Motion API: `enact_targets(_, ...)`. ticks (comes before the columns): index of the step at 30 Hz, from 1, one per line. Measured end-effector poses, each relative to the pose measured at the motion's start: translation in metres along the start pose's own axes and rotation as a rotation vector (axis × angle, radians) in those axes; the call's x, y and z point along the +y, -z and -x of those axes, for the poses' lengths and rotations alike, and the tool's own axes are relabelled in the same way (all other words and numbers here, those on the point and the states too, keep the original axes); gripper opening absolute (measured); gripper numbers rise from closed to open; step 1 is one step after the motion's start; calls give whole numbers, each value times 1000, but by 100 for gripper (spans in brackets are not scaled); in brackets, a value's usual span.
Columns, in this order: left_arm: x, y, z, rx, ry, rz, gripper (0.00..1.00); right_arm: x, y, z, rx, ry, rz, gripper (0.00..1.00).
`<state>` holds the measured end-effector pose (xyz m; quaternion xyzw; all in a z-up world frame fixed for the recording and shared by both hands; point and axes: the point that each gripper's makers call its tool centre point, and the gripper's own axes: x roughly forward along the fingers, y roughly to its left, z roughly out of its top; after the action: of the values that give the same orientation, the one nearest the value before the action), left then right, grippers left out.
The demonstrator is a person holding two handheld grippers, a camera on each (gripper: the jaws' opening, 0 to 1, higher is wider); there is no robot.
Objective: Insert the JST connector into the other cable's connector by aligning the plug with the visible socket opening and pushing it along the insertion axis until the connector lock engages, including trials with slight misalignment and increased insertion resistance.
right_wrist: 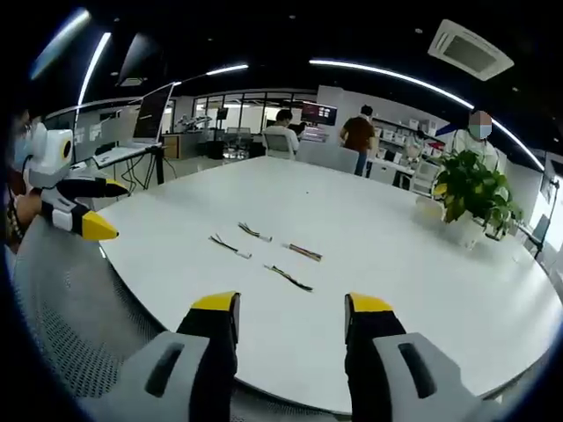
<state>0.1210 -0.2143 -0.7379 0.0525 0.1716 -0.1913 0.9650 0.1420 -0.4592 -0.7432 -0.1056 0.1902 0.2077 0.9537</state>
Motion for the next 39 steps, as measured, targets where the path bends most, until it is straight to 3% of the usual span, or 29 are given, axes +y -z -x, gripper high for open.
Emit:
enact_targets(6,2,-1,-1,-8,-7,9,98,-2,-1,0,-8,13,-4,49)
enact_targets(11,1,-1,-2,-4,-7,12,99,-3,-2,0,-14,16,-3,54)
enact_targets(21,-2,0,-2,6,7,6,93,-11,-9,1,-61,62,0,76)
enact_targets(31,-4,7,-4,44,26,13,88,-13,-11,2,-75,69,-4,71)
enact_targets(39,1,9,-4,51,5,5,90,-12,-8,1,-54,63,-1,64)
